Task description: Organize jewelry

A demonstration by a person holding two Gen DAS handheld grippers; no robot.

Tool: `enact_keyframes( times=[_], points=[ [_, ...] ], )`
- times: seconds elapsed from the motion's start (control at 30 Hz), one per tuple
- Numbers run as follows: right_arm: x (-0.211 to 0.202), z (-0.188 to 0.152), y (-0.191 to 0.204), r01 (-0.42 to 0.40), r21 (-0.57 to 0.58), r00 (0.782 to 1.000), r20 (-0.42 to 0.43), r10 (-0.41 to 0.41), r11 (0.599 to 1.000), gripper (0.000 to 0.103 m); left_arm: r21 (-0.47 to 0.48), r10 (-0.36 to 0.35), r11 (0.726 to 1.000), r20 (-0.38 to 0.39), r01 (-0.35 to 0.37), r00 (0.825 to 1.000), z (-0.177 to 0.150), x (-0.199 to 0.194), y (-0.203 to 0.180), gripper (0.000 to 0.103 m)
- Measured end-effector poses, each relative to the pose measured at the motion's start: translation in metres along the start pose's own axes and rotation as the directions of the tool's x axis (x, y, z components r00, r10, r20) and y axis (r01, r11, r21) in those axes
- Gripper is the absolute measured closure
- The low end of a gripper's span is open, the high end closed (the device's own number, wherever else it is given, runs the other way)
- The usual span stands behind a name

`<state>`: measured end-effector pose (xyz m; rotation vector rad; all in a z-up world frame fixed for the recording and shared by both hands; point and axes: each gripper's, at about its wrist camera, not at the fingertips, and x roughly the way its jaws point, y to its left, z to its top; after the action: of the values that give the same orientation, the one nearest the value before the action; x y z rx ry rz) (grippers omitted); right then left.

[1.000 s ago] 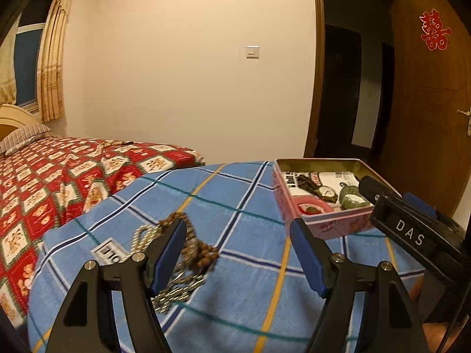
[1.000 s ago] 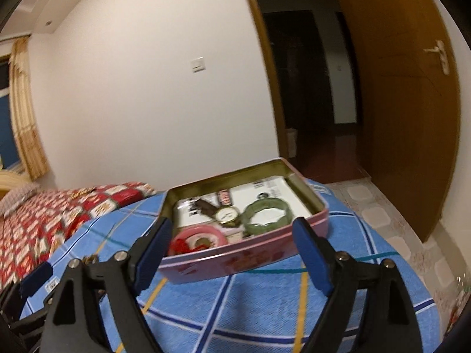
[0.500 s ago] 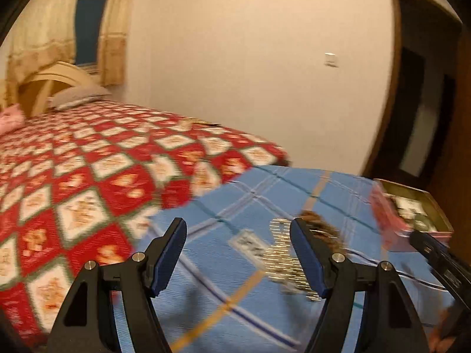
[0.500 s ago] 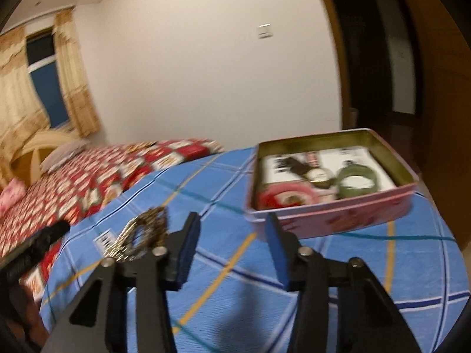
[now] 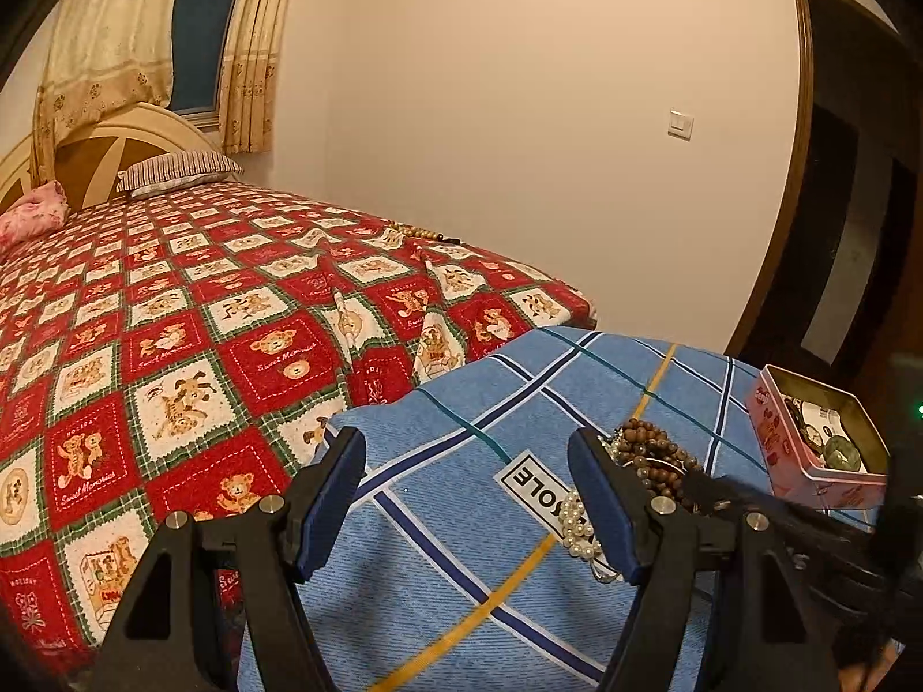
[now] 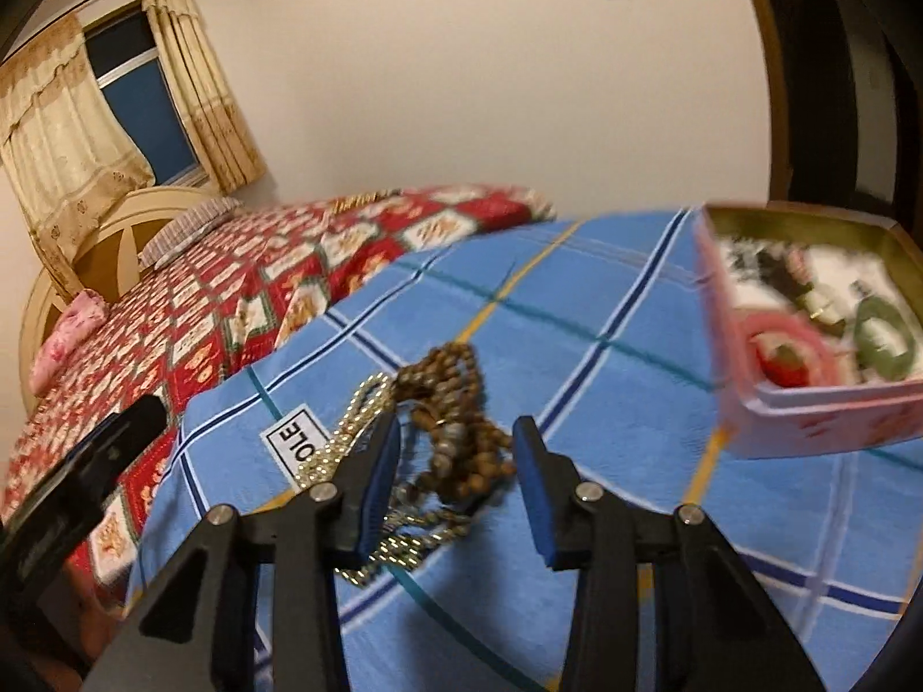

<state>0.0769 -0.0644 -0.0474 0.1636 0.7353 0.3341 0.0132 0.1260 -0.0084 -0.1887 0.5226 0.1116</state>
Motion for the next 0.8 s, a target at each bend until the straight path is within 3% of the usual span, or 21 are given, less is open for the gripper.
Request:
enact_keyframes(
  times=[0.03, 0.13, 0.27, 0.43, 0.63, 0.8],
  points=[
    [0.008, 0.001, 0.0, -0.012, 0.005, 0.999, -0.034, 0.012, 1.0, 0.06, 0.0, 0.0, 1.0, -0.002, 0.0, 1.0, 0.0, 0.0, 0.0, 0.03],
    [0.012, -0.001, -0.001, -0.046, 0.016, 0.997, -0.066, 0.047, 0.999, 0.09, 0.004, -0.002, 1.0, -0.013, 0.002, 1.0, 0.0, 0.002, -0.001, 0.03],
    [-0.006, -0.004, -0.002, -0.076, 0.0, 0.997, 0.004, 0.076, 0.997, 0.09, 0.011, 0.002, 1.0, -0.024, -0.002, 1.0, 0.001, 0.004, -0.003, 0.03],
    [-0.028, -0.004, -0.002, -0.033, -0.042, 0.996, 0.083, 0.037, 0.999, 0.09, 0.014, 0.004, 1.0, -0.025, -0.004, 1.0, 0.0, 0.004, -0.004, 0.03],
    [-0.055, -0.001, -0.029, -0.031, 0.036, 0.986, 0.164, 0.024, 0.999, 0.09, 0.049, -0.03, 0.998, -0.032, 0.031, 0.999, 0.0, 0.005, -0.01, 0.03],
    [-0.062, -0.001, -0.047, -0.035, 0.086, 0.986, 0.167, 0.02, 0.996, 0.09, 0.145, -0.095, 0.985, -0.031, 0.098, 0.995, -0.003, 0.001, -0.028, 0.03]
  ],
)
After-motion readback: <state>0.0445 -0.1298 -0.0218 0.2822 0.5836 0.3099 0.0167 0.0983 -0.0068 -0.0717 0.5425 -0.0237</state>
